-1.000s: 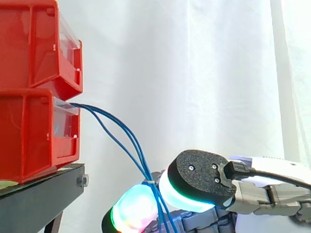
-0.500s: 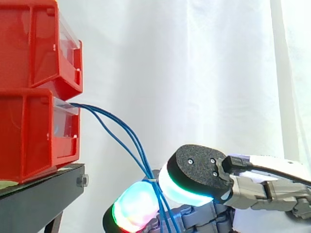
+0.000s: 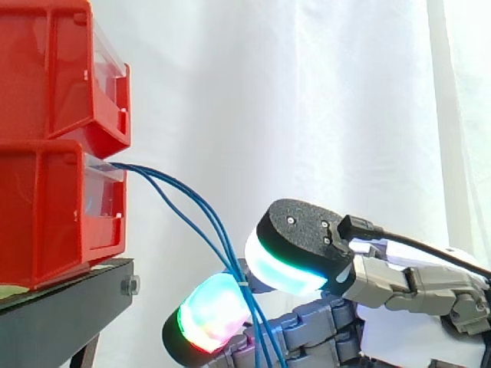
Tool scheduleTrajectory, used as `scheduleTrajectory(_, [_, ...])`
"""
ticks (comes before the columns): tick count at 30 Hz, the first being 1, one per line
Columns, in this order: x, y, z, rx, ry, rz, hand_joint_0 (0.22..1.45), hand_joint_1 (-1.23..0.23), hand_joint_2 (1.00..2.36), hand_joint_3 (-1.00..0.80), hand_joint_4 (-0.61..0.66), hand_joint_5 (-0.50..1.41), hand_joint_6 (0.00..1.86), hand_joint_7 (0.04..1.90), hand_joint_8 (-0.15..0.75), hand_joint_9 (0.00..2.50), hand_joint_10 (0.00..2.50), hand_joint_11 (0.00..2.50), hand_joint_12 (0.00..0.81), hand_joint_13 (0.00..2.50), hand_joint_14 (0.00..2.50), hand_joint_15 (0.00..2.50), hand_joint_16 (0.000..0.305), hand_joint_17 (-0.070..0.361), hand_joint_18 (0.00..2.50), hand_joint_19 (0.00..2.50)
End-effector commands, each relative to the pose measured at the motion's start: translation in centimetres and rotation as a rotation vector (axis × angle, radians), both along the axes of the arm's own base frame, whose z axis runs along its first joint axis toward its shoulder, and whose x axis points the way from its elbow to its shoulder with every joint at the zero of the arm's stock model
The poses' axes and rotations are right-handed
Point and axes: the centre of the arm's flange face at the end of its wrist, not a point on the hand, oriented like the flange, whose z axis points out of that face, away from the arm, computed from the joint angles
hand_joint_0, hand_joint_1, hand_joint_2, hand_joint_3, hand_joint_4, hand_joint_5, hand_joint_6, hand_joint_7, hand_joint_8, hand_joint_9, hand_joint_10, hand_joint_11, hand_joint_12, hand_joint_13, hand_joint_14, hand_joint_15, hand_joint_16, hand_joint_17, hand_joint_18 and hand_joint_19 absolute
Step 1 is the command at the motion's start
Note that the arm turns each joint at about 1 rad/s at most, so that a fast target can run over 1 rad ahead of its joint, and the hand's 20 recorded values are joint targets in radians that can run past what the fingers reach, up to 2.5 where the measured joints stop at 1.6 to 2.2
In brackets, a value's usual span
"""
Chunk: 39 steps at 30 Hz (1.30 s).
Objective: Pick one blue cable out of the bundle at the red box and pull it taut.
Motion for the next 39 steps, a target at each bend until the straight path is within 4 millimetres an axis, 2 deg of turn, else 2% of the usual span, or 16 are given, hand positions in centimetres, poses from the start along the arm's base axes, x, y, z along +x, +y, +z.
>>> scheduleTrajectory(1, [0.00,-0.10,0.01,0.001,0.000,-0.002,0.59,-0.61,1.01,-0.38,0.12,-0.09,0.61,1.04,0.367,0.75,0.00,0.22,0.376,0.63,0.01,0.20,0.051,0.115,0.57,0.36])
scheduleTrajectory(7, [0.00,-0.21,0.01,0.002,0.000,-0.003,0.60,-0.63,1.02,-0.32,0.13,-0.13,0.77,0.75,0.366,0.75,0.00,0.24,0.378,0.64,0.01,0.21,0.051,0.114,0.58,0.36])
scheduleTrajectory(14, [0.00,-0.43,0.01,0.006,-0.001,-0.004,0.60,-0.65,1.02,-0.22,0.14,-0.15,0.87,0.64,0.364,0.75,0.01,0.29,0.378,0.64,0.01,0.22,0.051,0.114,0.60,0.36])
scheduleTrajectory(24, [0.29,-0.40,0.42,0.006,-0.011,0.004,0.60,-0.64,1.02,-0.18,0.15,-0.16,0.92,0.60,0.366,0.75,0.00,0.33,0.378,0.63,0.01,0.23,0.051,0.115,0.60,0.37])
scheduleTrajectory(32, [0.38,-0.36,0.55,0.006,-0.014,0.007,0.52,-0.71,1.01,-0.43,0.16,-0.15,0.89,0.61,0.391,0.79,0.00,0.35,0.399,0.65,0.01,0.24,0.055,0.123,0.62,0.39])
scheduleTrajectory(36, [0.38,-0.49,0.55,0.006,-0.014,0.004,0.53,-0.73,1.00,-0.46,0.16,-0.14,0.90,0.63,0.389,0.82,0.00,0.38,0.394,0.66,0.01,0.24,0.054,0.122,0.62,0.38])
scheduleTrajectory(39, [0.35,-0.36,0.50,0.006,-0.014,0.007,0.57,-0.74,1.01,-0.42,0.15,-0.13,0.91,0.65,0.383,0.86,0.00,0.39,0.383,0.68,0.01,0.24,0.051,0.115,0.63,0.38])
